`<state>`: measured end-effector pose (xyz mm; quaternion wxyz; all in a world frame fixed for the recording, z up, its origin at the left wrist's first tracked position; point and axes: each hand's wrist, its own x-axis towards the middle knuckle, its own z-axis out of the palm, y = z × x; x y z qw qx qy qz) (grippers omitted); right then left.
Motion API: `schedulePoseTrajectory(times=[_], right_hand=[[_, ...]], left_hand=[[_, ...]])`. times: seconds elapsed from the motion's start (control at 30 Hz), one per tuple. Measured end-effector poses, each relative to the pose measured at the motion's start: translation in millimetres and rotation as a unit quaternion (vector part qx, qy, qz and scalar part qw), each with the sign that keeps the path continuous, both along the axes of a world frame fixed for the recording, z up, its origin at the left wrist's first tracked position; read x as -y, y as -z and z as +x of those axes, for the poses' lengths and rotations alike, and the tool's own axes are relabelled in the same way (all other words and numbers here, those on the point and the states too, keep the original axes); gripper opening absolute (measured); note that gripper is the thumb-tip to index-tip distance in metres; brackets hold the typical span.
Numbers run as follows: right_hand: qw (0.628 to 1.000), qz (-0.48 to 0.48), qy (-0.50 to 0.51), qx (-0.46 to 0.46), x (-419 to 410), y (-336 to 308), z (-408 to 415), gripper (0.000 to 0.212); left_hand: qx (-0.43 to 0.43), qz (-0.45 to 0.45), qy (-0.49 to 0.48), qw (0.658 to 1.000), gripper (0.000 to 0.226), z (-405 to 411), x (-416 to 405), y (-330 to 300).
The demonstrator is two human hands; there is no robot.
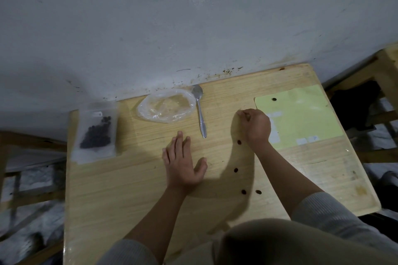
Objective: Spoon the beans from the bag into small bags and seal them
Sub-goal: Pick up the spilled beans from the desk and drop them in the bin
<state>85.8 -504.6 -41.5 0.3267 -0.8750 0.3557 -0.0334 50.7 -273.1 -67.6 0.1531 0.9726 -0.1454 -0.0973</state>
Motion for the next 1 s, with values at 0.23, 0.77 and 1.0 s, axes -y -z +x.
schedulePoseTrajectory(times=[0.23,0.77,1.0], right_hand=[[0.99,0.04,0.082,0.105,-5,-10,-12,0.025],[0.971,0.19,0.107,0.097,-27,-8,-58,0.025],[0.916,0.316,0.209,0.131,-22,-6,-65,0.052]], left_hand=[[-0.001,0.007,0.003,1.0,0.08,0,0,1],[0.008,0.02,0.008,1.0,0.078,0,-1,-1],[0.009,0.025,0.01,1.0,0.078,0,-1,0]])
